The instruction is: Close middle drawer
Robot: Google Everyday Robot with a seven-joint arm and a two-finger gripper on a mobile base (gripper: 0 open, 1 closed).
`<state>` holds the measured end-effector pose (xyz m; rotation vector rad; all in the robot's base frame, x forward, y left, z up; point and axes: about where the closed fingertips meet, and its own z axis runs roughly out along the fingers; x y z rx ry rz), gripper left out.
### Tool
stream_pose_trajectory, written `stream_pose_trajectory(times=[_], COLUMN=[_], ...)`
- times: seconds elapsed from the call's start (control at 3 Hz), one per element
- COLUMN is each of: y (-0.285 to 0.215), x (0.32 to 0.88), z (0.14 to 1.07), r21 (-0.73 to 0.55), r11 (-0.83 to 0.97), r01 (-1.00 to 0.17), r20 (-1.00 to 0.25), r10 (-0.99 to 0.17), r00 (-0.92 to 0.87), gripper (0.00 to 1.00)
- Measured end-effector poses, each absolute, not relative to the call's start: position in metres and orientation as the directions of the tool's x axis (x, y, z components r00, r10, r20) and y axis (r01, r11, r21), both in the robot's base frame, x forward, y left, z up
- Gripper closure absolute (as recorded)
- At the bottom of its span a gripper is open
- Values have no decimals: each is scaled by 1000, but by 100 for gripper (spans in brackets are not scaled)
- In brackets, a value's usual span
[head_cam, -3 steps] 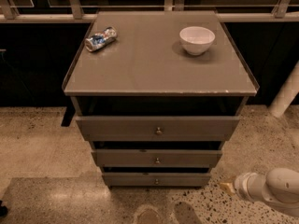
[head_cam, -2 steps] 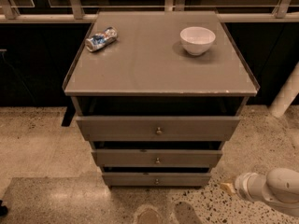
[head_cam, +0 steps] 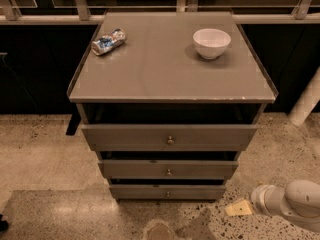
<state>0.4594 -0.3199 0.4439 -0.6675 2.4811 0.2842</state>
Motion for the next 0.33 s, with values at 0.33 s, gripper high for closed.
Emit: stream_pose_trajectory(times=[0.33], y=[-320], x=[459], z=[444], r21=[59], r11=[854], r01=[-516], r20=[-560], r10=[-400], r00=[-726], gripper=[0])
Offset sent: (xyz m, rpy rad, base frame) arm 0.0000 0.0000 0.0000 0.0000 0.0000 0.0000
